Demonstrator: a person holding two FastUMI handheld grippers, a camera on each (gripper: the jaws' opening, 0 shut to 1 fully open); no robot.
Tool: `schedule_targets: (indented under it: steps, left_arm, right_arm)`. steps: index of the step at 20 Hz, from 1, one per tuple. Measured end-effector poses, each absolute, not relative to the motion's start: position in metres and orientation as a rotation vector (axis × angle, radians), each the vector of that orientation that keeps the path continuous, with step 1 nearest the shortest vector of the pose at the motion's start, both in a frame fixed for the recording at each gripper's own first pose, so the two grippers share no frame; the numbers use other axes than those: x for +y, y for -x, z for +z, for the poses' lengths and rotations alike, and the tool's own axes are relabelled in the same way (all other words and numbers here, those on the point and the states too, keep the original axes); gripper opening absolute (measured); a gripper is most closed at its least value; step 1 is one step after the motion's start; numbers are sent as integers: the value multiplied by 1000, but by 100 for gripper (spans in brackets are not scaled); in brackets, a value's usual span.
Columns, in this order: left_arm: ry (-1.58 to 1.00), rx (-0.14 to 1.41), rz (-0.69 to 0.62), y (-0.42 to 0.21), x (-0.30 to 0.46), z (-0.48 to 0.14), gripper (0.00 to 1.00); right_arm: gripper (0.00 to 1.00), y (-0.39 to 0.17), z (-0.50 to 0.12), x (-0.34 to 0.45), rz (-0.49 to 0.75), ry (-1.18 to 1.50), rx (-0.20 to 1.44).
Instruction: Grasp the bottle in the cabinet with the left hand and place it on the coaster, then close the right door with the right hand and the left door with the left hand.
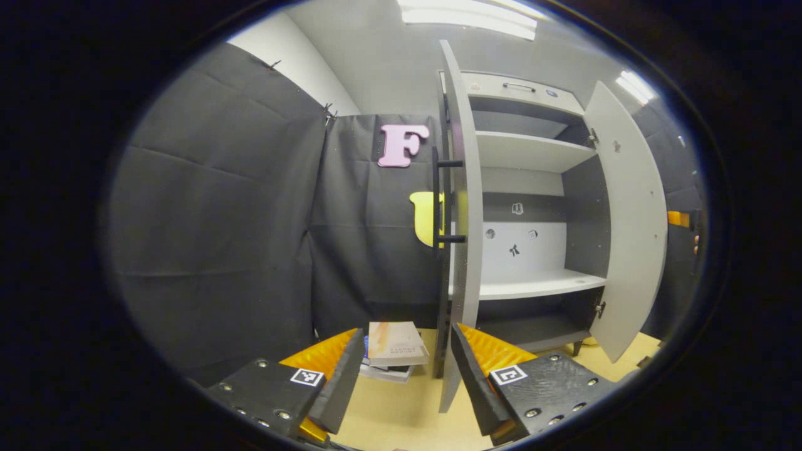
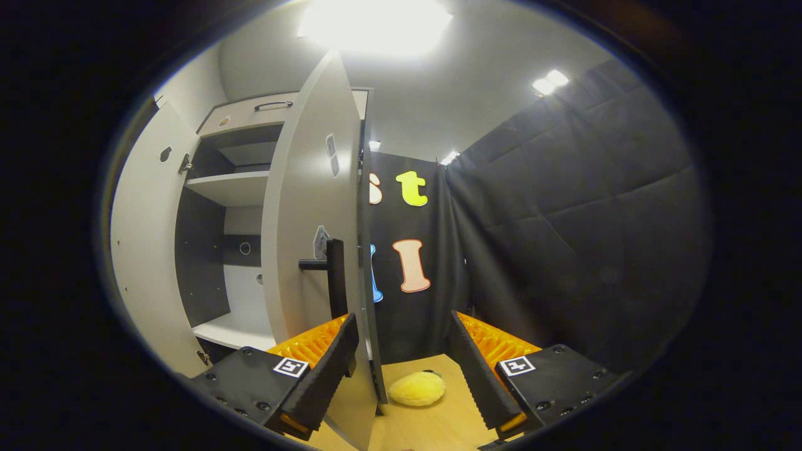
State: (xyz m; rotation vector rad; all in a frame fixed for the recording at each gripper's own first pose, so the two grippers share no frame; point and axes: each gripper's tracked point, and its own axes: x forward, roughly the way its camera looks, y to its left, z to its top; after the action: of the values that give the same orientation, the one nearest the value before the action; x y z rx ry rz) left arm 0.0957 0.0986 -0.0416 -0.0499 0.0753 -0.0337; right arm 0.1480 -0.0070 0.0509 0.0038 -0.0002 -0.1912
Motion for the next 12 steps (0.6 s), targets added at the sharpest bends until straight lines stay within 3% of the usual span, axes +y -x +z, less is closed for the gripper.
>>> schedule_targets:
  steps: [12]
  left_arm:
    - [67,95,4,-97,141,-49,81]
  right_arm:
    - [95,-171,46,72,-65,-9,-2]
